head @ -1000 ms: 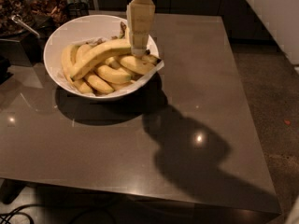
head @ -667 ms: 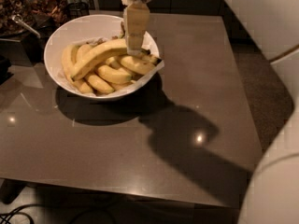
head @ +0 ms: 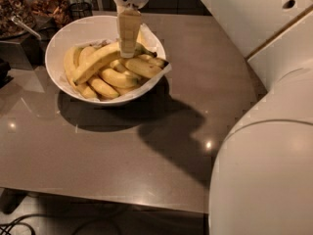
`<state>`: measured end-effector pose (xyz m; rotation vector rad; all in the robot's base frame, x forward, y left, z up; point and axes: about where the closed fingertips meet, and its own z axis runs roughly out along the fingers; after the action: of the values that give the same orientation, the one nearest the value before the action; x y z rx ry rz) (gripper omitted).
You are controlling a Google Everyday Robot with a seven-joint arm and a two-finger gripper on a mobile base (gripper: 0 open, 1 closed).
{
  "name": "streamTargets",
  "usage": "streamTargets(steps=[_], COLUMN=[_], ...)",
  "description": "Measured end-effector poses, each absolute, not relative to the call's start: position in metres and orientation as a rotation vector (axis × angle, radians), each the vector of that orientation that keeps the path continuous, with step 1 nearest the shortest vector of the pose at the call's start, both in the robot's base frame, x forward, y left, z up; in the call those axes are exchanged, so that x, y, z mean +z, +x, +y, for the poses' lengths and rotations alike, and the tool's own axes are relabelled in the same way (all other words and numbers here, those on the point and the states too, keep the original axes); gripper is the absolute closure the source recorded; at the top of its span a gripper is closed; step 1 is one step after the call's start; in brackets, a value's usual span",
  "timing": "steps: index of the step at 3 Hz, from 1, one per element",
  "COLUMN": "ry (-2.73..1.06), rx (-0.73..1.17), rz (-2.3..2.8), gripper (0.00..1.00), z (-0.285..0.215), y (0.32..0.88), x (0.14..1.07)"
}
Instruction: Pick banana from white bowl
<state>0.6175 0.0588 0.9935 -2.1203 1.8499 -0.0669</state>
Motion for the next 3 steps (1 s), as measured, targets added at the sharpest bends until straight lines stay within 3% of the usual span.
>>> streamTargets(steps=[3], ry=[-2.158], rx=[0.042], rz=[1.899], gripper=[0.28], z=[0.093], y=[0.618], x=[0.951])
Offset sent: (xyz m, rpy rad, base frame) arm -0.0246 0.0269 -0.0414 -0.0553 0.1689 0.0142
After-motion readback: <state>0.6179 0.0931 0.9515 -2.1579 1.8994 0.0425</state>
